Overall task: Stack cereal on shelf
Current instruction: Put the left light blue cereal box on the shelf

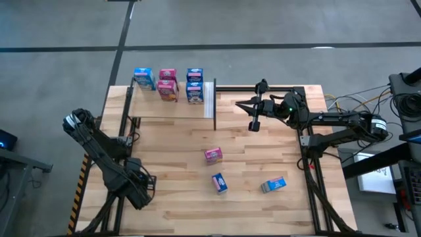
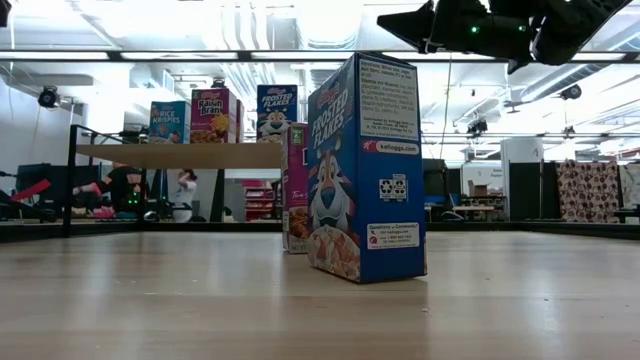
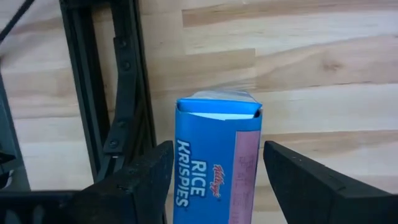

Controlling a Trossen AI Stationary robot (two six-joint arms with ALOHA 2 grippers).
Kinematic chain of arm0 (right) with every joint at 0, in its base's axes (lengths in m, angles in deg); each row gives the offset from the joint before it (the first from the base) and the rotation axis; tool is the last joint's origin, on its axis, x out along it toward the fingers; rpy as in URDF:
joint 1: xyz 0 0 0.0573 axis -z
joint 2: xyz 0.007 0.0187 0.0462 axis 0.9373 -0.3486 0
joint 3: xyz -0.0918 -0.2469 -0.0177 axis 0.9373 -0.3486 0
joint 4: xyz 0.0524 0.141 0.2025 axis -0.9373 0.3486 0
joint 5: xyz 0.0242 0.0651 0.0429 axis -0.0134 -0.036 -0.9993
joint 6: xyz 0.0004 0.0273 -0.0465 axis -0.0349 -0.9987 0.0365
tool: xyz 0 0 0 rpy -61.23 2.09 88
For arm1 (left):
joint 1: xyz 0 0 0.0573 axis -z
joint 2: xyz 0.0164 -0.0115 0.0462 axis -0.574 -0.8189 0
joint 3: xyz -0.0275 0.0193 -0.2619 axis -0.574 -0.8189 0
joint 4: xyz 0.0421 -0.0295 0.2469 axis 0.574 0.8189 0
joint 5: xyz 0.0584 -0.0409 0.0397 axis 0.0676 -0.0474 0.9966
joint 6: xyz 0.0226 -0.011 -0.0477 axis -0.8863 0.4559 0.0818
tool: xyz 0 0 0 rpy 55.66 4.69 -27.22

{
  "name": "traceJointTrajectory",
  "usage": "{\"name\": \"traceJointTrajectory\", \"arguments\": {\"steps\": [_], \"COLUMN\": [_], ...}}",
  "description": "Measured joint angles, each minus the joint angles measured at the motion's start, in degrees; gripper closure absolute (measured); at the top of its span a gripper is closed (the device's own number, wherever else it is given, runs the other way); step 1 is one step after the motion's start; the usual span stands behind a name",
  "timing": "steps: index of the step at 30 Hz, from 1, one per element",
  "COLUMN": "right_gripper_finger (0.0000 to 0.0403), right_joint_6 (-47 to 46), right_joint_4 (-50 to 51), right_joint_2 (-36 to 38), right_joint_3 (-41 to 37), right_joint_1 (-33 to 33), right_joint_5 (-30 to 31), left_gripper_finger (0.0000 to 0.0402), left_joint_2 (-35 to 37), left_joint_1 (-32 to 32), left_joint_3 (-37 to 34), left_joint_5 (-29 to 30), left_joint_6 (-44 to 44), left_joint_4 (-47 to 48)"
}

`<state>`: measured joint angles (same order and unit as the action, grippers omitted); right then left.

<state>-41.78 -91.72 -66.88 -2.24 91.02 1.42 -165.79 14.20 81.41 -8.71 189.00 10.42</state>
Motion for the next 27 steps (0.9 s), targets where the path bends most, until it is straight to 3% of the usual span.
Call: {"name": "traceJointTrajectory", "arguments": {"steps": [5,14,20,23,27], "right_gripper_finger": [0.039,0.039,0.039,0.039,0.039], "right_joint_6": [0.01,0.39,0.43,0.49,0.79], "right_joint_4": [0.02,0.13,0.2,0.26,0.33], "right_joint_2": [0.0,0.0,0.0,-0.01,-0.02], "right_joint_3": [0.0,0.0,0.0,0.0,0.0], "right_joint_1": [-0.02,-0.02,-0.01,-0.01,-0.01], "right_joint_5": [0.0,0.0,0.0,0.0,0.02], "left_gripper_finger": [0.0174,0.0233,0.0246,0.0246,0.0247], "left_joint_2": [0.0,0.02,0.38,1.01,1.6], "left_joint_1": [0.0,0.0,-0.25,-1.54,-4.67], "left_joint_3": [-0.26,-0.28,-0.23,1.3,5.27], "left_joint_5": [-0.01,-0.04,0.57,1.88,4.94], "left_joint_6": [-0.8,-1.01,-1.75,-6.37,-19.87], "left_joint_4": [-0.71,-1.09,-1.1,-1.11,-0.96]}}
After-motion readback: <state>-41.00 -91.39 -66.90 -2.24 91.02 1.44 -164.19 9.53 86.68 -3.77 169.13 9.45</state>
